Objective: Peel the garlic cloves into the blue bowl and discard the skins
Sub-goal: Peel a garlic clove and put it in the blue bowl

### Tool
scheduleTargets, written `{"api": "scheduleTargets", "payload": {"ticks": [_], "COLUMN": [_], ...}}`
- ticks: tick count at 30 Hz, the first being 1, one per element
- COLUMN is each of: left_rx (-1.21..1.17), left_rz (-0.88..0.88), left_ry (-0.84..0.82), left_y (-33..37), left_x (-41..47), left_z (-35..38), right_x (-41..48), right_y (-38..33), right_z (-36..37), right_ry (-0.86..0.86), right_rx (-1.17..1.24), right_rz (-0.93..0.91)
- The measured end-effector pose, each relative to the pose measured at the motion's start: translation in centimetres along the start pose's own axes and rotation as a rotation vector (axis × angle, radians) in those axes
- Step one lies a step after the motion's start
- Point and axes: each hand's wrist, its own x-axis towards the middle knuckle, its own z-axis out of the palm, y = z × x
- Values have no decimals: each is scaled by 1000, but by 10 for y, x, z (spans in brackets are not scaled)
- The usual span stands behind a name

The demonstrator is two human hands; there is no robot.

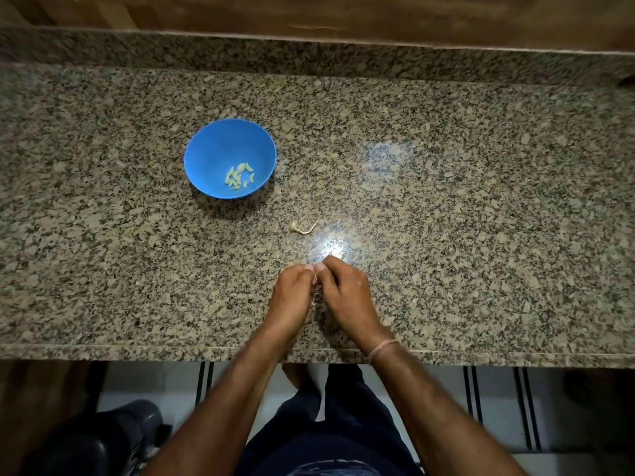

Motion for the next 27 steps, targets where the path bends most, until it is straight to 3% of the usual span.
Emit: {"api": "scheduleTargets", "payload": {"ticks": [2, 3, 5, 7, 9, 11, 15, 19, 27], "left_rx": [-337, -378, -240, 57, 77, 4, -61, -70, -65], "left_rz": [-239, -268, -155, 86, 182, 142, 121, 166, 268], "left_ry": [-141, -165, -109, 35, 67, 31, 19, 92, 140], "left_y": [2, 3, 5, 7, 10, 9, 7, 1, 2], "left_x": [4, 4, 0, -4, -6, -4, -7, -13, -24], "left_z": [-3, -4, -3, -3, -5, -9, -11, -8, -16], "right_x": [0, 2, 5, 3, -1, -4, -3, -3, -16], "right_y": [3, 3, 2, -3, -6, -6, -10, -20, -37], "right_z": [0, 0, -2, -5, -7, -9, -17, -21, -22], "right_ry": [72, 81, 58, 35, 23, 27, 13, -33, 89], "right_rx": [-153, -169, -10, 243, 433, 553, 470, 465, 572], "right_rz": [-154, -180, -98, 43, 154, 185, 117, 163, 212]}}
